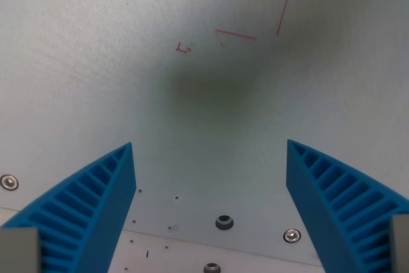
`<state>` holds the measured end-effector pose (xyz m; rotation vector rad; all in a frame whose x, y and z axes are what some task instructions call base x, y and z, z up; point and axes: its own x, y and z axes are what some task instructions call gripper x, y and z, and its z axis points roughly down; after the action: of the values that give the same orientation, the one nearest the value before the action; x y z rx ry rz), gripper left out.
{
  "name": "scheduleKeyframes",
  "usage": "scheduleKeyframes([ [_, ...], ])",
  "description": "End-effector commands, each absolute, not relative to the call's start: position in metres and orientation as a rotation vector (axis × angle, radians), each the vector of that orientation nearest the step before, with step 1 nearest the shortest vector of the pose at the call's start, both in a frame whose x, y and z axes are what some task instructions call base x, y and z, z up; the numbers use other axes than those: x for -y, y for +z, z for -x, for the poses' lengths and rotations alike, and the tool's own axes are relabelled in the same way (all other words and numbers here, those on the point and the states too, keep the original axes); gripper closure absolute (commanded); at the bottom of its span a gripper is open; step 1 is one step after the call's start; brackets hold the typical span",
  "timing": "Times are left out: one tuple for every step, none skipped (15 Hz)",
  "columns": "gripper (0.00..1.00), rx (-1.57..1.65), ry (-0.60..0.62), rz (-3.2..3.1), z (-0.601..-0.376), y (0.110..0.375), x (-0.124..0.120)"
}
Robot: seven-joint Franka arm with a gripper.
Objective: Rotate around base negative z
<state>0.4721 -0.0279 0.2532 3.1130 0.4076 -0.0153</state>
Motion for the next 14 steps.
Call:
scheduleKeyframes([
  [0.00, -0.386, -0.008, -3.115, -0.4723, 0.2553, 0.0280],
  [0.00, -0.366, -0.008, -3.118, -0.4723, 0.2553, 0.0280],
  [0.00, -0.345, -0.008, -3.120, -0.4723, 0.2553, 0.0280],
  [0.00, -0.324, -0.008, -3.123, -0.4723, 0.2553, 0.0280],
  [0.00, -0.303, -0.008, -3.125, -0.4723, 0.2553, 0.0280],
  [0.00, -0.282, -0.008, -3.127, -0.4723, 0.2553, 0.0280],
  [0.00, -0.262, -0.008, -3.129, -0.4723, 0.2553, 0.0280],
  [0.00, -0.241, -0.008, -3.131, -0.4723, 0.2553, 0.0280],
  [0.00, -0.220, -0.008, -3.132, -0.4723, 0.2553, 0.0280],
  [0.00, -0.199, -0.008, -3.134, -0.4723, 0.2553, 0.0280],
  [0.00, -0.178, -0.008, -3.135, -0.4723, 0.2553, 0.0280],
  [0.00, -0.157, -0.008, -3.136, -0.4723, 0.2553, 0.0280],
  [0.00, -0.136, -0.008, -3.137, -0.4723, 0.2553, 0.0280],
  [0.00, -0.115, -0.008, -3.138, -0.4723, 0.2553, 0.0280],
])
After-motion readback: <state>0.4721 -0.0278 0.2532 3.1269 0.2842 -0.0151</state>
